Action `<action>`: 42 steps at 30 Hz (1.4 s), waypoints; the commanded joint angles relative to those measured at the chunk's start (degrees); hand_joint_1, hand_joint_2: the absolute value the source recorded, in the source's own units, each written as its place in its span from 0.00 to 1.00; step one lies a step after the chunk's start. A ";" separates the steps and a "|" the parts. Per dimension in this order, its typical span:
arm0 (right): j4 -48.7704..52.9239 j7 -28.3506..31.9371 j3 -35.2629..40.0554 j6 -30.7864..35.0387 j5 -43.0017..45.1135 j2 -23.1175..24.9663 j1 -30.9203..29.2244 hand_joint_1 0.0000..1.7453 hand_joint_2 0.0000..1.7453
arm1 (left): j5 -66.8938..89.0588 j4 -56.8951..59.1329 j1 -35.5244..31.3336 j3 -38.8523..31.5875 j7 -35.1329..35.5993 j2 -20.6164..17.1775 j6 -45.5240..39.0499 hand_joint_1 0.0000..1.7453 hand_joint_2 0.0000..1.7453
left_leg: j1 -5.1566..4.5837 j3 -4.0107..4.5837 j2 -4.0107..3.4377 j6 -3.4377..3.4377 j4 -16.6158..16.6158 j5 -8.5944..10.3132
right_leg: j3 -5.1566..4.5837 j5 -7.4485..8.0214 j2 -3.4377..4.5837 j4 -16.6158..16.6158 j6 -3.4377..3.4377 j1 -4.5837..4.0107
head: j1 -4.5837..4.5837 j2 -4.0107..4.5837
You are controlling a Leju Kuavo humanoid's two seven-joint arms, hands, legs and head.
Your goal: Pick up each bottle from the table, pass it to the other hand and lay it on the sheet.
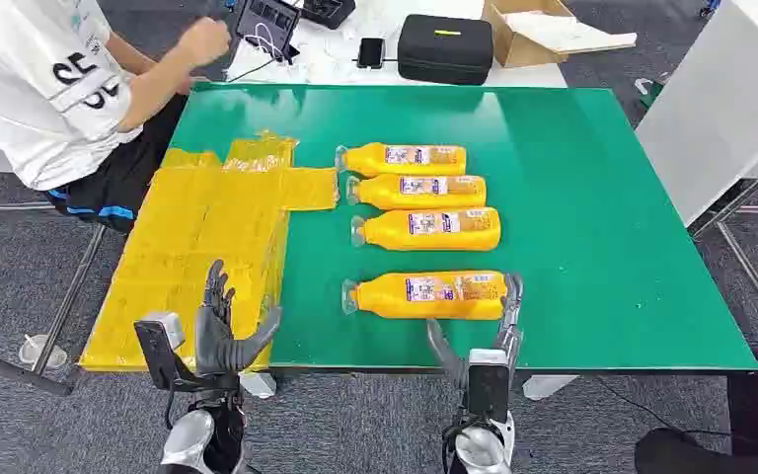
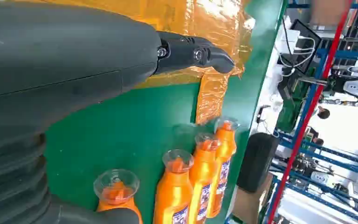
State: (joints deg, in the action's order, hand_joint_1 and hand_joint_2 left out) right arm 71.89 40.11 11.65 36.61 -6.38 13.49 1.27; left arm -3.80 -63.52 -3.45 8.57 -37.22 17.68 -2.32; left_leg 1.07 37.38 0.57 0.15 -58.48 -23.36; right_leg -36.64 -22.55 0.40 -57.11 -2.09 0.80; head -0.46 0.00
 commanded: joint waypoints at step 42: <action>-10.23 -33.79 8.46 -29.24 -32.22 -17.94 -22.96 0.00 1.00 | 0.64 4.40 -3.07 -4.74 0.15 -1.25 2.39 0.00 1.00 | -0.05 -0.31 -0.28 -0.14 0.03 -0.02 | 0.30 0.07 0.20 0.09 0.03 0.01 | 0.00 0.00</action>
State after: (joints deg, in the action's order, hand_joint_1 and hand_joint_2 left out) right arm 73.96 15.46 11.69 21.34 -35.89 5.61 -8.81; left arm -4.09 -63.38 -4.27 6.60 -37.59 17.57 -1.14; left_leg 1.06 37.39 0.57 0.10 -58.49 -23.30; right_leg -36.60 -22.49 0.40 -57.11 -2.13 0.81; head -0.46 0.00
